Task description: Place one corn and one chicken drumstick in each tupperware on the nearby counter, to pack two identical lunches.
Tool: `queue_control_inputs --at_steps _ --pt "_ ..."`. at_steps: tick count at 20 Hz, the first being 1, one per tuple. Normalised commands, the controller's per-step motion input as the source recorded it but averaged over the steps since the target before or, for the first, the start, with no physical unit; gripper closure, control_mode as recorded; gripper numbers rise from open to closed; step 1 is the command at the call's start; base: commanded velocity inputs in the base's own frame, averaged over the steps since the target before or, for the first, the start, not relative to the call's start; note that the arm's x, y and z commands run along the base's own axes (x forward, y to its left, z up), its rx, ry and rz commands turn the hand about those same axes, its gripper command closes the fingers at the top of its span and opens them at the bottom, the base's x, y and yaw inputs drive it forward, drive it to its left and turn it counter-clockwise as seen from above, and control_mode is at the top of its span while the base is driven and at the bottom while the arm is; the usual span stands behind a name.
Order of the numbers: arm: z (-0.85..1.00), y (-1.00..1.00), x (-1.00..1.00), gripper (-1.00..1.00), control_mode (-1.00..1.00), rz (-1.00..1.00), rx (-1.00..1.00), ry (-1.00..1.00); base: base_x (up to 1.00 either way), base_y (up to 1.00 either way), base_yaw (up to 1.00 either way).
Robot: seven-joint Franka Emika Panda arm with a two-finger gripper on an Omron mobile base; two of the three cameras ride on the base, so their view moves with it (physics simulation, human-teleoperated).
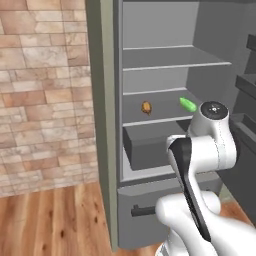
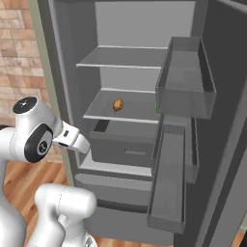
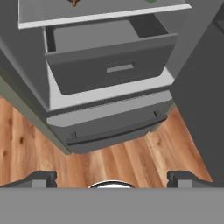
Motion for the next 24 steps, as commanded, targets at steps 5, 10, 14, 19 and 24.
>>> queue_control_inputs --at_steps 5,10,14,19,24 --pt "0.0 0.0 0.0 -1.0 1.0 0.0 0.0 0.0 0.2 -0.32 0.11" --pt "0.0 0.0 0.0 -1.0 1.0 0.0 0.0 0.0 0.33 -0.04 0.05" --pt "0.0 0.0 0.0 -1.0 1.0 0.0 0.0 0.0 0.35 -0.02 0.05" --pt "0.0 -0.09 0.18 -1.0 -1.0 0.05 0.0 -0.02 0.03 -0.02 0.01" --pt "0.0 -0.17 0.26 -1.0 -1.0 0.07 0.0 -0.08 0.0 0.0 0.0"
